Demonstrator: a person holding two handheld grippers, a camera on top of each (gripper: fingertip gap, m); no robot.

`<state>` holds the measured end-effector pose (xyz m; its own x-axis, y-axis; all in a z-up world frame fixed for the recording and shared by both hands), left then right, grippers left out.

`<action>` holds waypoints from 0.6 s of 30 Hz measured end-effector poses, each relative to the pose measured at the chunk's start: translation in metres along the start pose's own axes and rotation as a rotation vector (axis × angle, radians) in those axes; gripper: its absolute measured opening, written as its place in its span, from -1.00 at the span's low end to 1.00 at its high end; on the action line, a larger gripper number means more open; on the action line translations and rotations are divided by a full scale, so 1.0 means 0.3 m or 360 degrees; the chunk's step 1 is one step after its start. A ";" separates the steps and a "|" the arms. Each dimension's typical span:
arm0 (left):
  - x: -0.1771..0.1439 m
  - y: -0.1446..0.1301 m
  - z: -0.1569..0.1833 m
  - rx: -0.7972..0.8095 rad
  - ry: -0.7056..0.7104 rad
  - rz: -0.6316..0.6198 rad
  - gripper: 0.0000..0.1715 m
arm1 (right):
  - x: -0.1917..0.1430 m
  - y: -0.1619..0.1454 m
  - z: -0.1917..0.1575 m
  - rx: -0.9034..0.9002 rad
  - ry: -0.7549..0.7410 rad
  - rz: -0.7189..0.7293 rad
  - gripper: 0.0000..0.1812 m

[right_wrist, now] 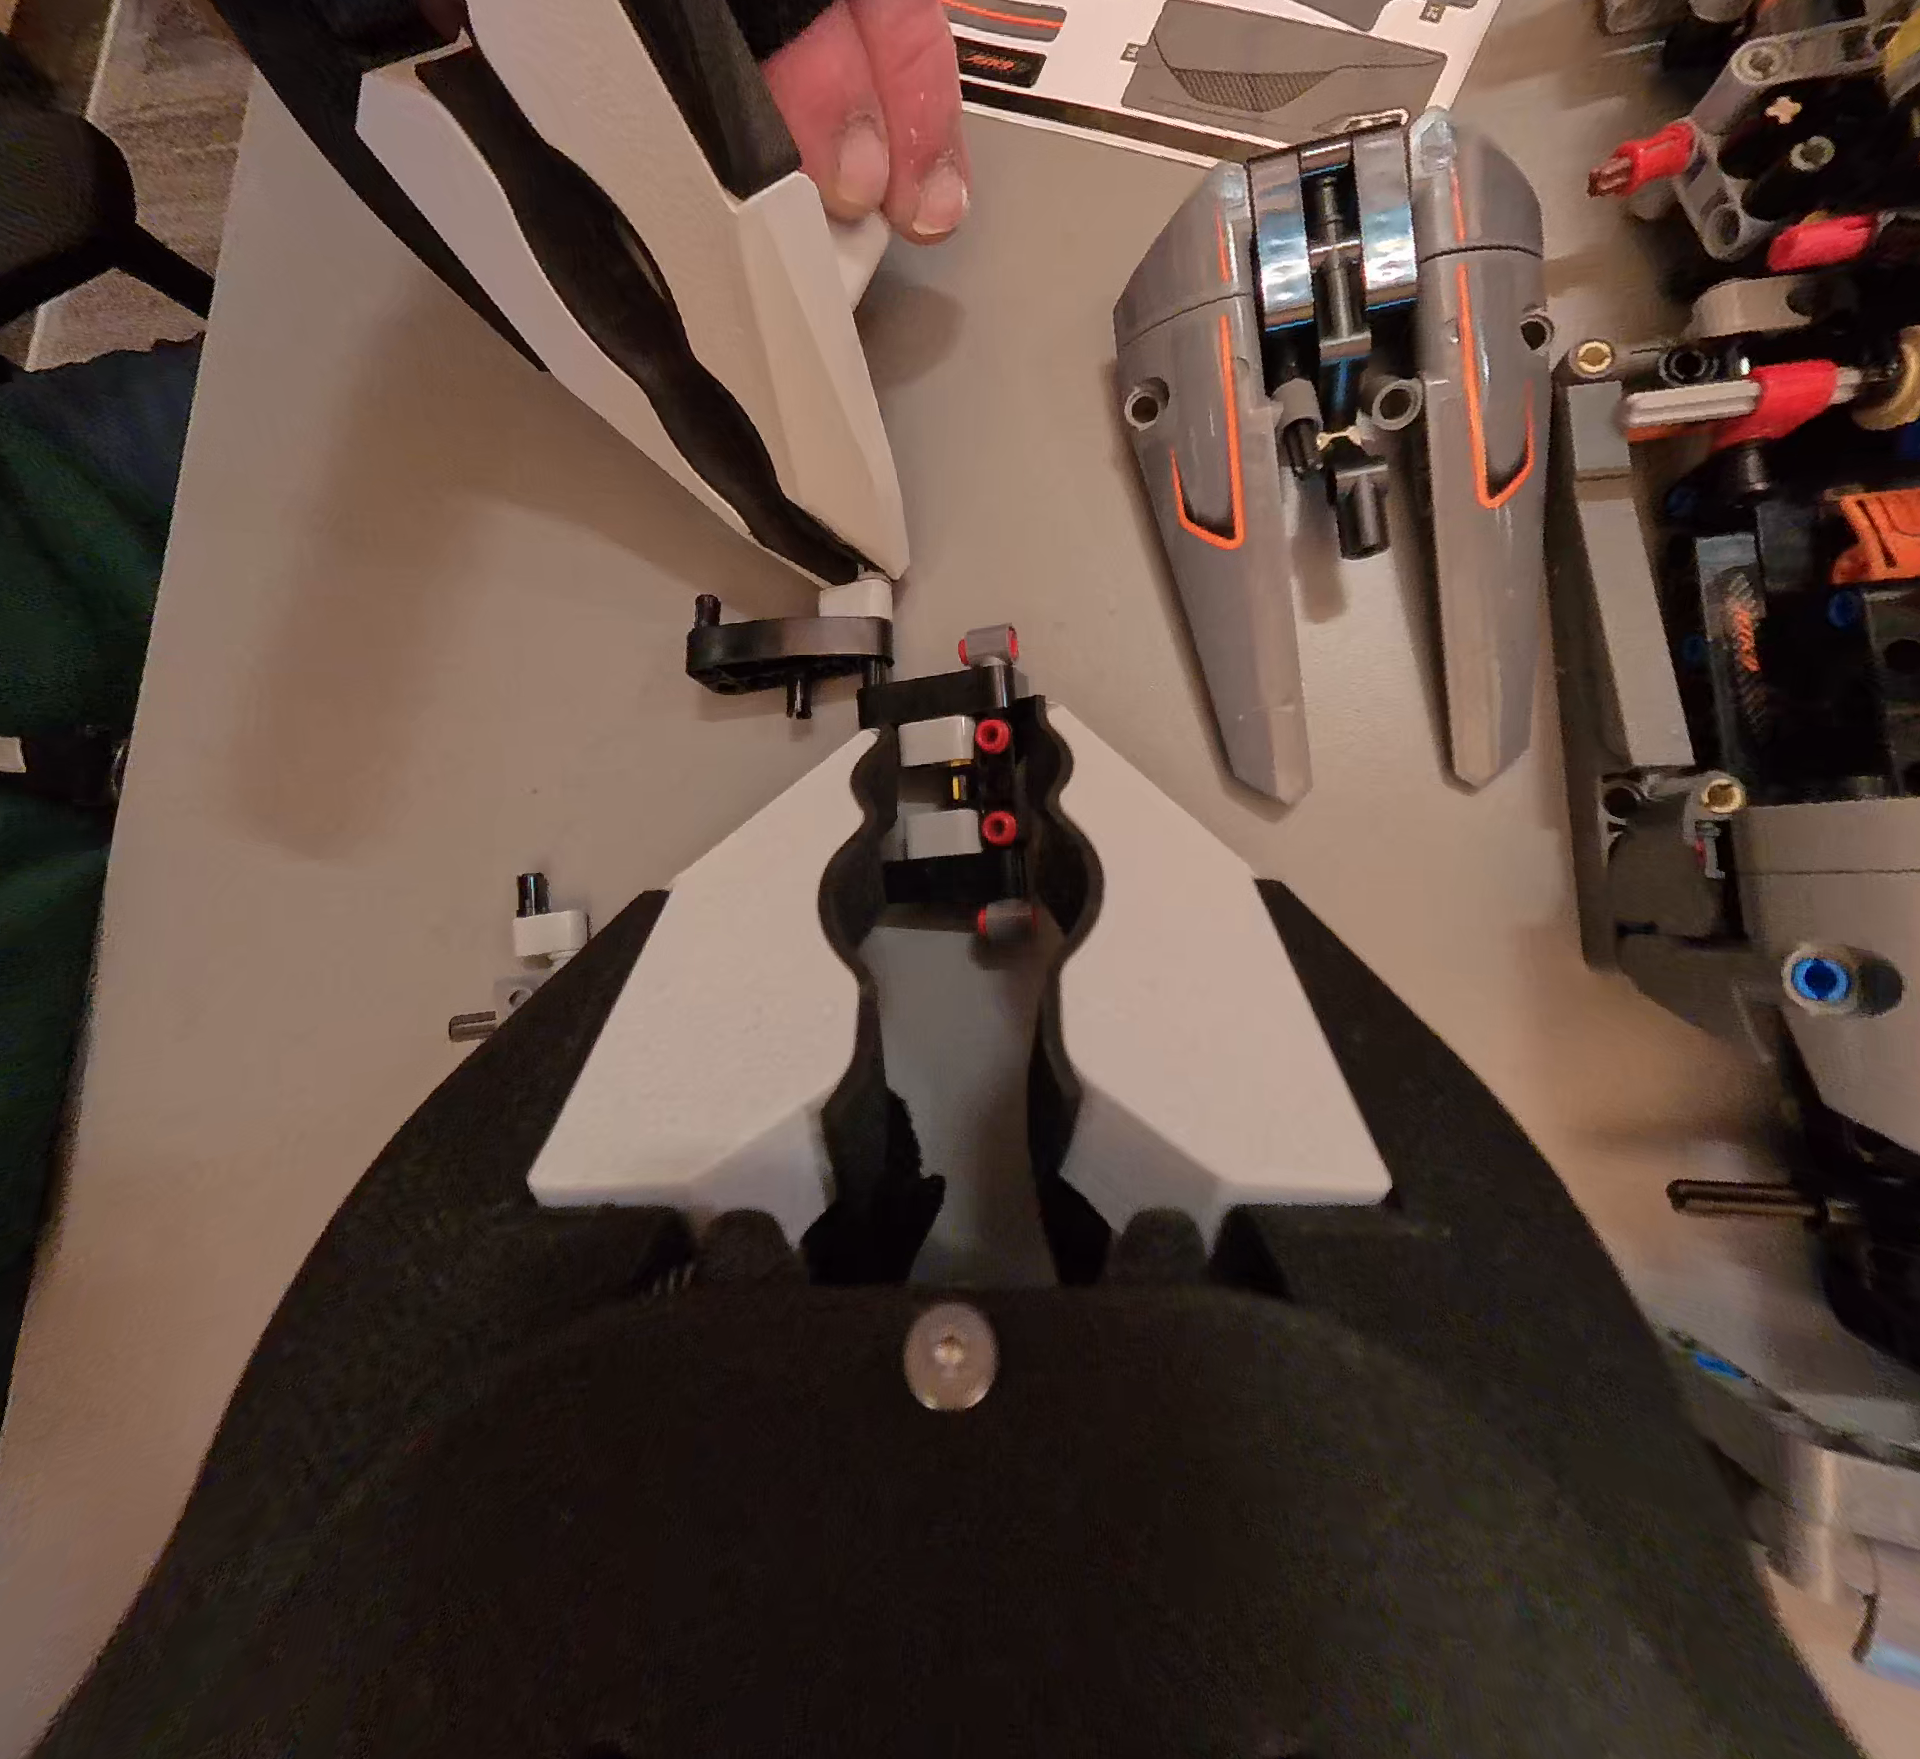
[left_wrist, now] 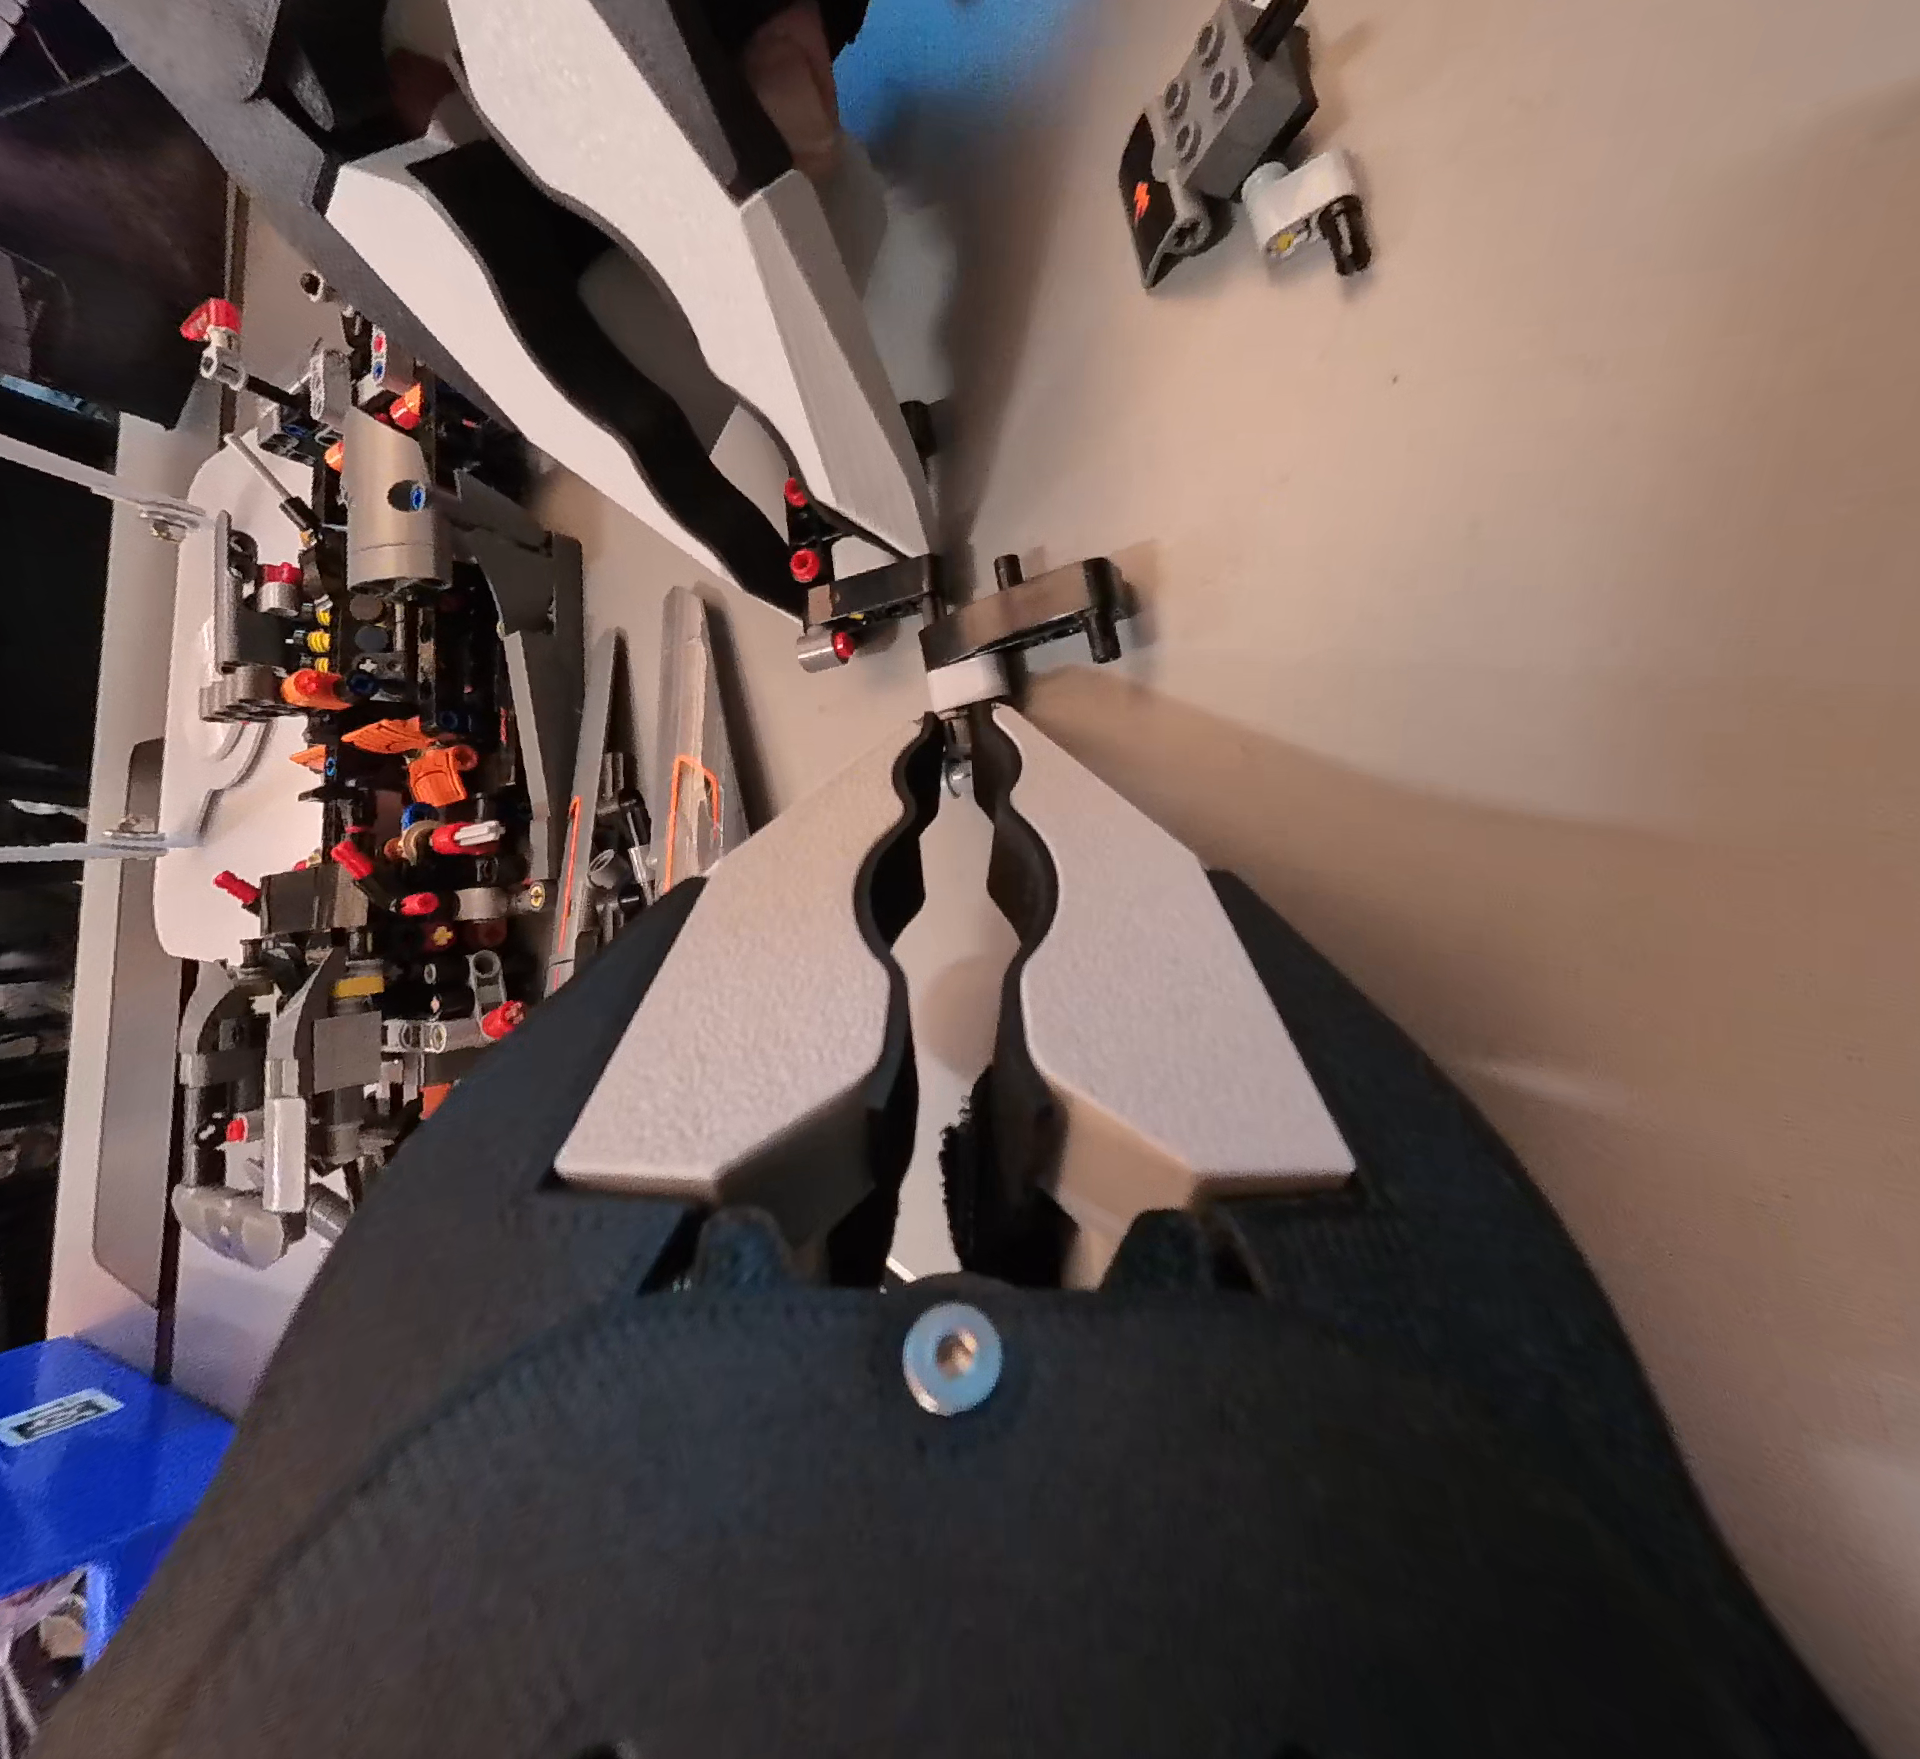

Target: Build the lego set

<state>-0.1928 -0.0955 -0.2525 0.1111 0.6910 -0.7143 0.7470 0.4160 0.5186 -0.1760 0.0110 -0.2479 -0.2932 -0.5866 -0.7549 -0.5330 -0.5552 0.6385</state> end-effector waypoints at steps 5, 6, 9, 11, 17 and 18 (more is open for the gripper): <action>0.000 0.002 0.000 0.0025 0.0005 -0.0026 -0.96 | 0.000 0.004 0.000 0.0014 -0.0002 -0.0036 -0.77; 0.001 0.004 0.001 0.0034 0.0008 -0.0035 -0.96 | 0.000 0.005 0.000 0.0023 -0.0001 -0.0040 -0.77; 0.000 0.004 0.001 0.0036 0.0019 -0.0042 -0.96 | 0.001 0.009 0.002 0.0045 0.0012 -0.0065 -0.77; 0.001 0.005 -0.001 0.0032 0.0015 -0.0045 -0.96 | 0.001 0.011 0.004 0.0050 0.0021 -0.0083 -0.77; 0.002 0.008 -0.002 0.0012 0.0011 -0.0070 -0.97 | 0.002 0.015 0.002 0.0067 -0.0002 -0.0123 -0.78; 0.002 0.008 -0.001 0.0016 0.0017 -0.0073 -0.97 | 0.002 0.015 0.001 0.0077 -0.0008 -0.0116 -0.78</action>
<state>-0.1913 -0.0938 -0.2514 0.0692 0.6777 -0.7321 0.7577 0.4416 0.4804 -0.1788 0.0084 -0.2456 -0.2560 -0.5426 -0.8000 -0.5906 -0.5673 0.5738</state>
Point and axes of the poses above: each gripper's, where its closed fingertips meet, x out along the fingers, y out of its top, z = x × y across the jaws, the point moved 6 cm from there along -x, back along the fingers, and after that the axes turned 4 degrees about -y, right-handed, at the moved point
